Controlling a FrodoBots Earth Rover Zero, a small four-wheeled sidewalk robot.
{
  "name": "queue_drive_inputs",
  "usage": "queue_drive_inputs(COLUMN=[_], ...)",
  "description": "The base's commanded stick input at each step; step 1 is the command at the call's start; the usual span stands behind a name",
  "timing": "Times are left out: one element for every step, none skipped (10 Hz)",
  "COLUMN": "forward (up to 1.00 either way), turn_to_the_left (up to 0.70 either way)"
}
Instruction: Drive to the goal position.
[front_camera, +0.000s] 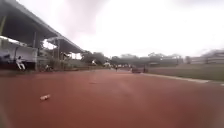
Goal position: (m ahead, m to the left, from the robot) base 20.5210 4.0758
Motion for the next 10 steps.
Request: queue_drive_inputs(forward=[0.50,0.50,0.50,0.50,0.50,0.50,0.50,0.50,0.50,0.50], turn_to_the_left=[0.02,0.02,0.02,0.02,0.00,-0.05,-0.26,-0.48,-0.48,-0.48])
